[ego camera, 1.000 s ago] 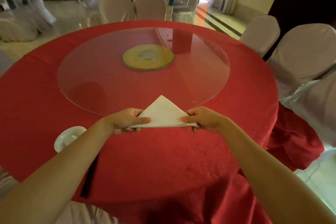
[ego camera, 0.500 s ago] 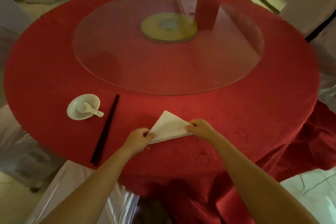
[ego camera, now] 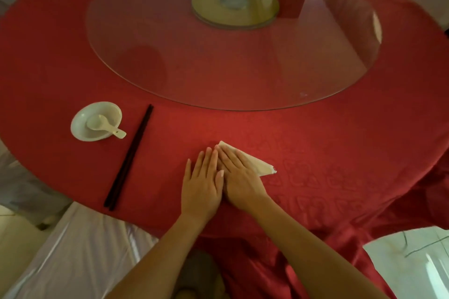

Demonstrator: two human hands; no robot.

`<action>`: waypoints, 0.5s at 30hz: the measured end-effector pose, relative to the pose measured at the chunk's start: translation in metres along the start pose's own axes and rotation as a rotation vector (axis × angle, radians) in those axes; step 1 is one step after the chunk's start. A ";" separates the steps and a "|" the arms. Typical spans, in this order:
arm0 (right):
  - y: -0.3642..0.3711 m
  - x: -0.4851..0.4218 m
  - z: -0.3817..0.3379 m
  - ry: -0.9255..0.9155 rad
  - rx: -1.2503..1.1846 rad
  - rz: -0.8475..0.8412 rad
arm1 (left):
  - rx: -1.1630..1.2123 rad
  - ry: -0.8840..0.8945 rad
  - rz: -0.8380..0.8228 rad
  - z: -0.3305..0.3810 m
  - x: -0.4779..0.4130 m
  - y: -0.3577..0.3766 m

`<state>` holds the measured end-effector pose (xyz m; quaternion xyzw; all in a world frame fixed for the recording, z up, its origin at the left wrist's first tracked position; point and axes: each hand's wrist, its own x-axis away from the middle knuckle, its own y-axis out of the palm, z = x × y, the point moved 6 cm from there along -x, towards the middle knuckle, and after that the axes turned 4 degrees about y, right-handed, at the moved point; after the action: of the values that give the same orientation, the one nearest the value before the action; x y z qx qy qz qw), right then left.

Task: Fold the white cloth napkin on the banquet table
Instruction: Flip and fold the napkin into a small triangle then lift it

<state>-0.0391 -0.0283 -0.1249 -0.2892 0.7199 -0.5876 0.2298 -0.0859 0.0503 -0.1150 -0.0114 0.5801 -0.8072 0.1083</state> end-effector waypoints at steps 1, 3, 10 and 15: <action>0.000 0.000 0.001 0.001 0.004 0.016 | -0.024 0.016 -0.008 -0.004 0.001 0.002; 0.000 0.003 0.007 0.034 0.043 0.032 | -0.074 0.034 -0.022 -0.008 0.001 0.004; -0.008 0.033 0.066 0.199 0.084 0.041 | -0.148 -0.002 -0.085 -0.010 0.003 0.007; -0.015 0.042 0.079 0.279 0.075 0.049 | -0.149 -0.047 -0.158 -0.012 0.003 0.013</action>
<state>-0.0148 -0.1155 -0.1260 -0.1780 0.7294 -0.6427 0.1524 -0.0887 0.0572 -0.1312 -0.0842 0.6331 -0.7674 0.0569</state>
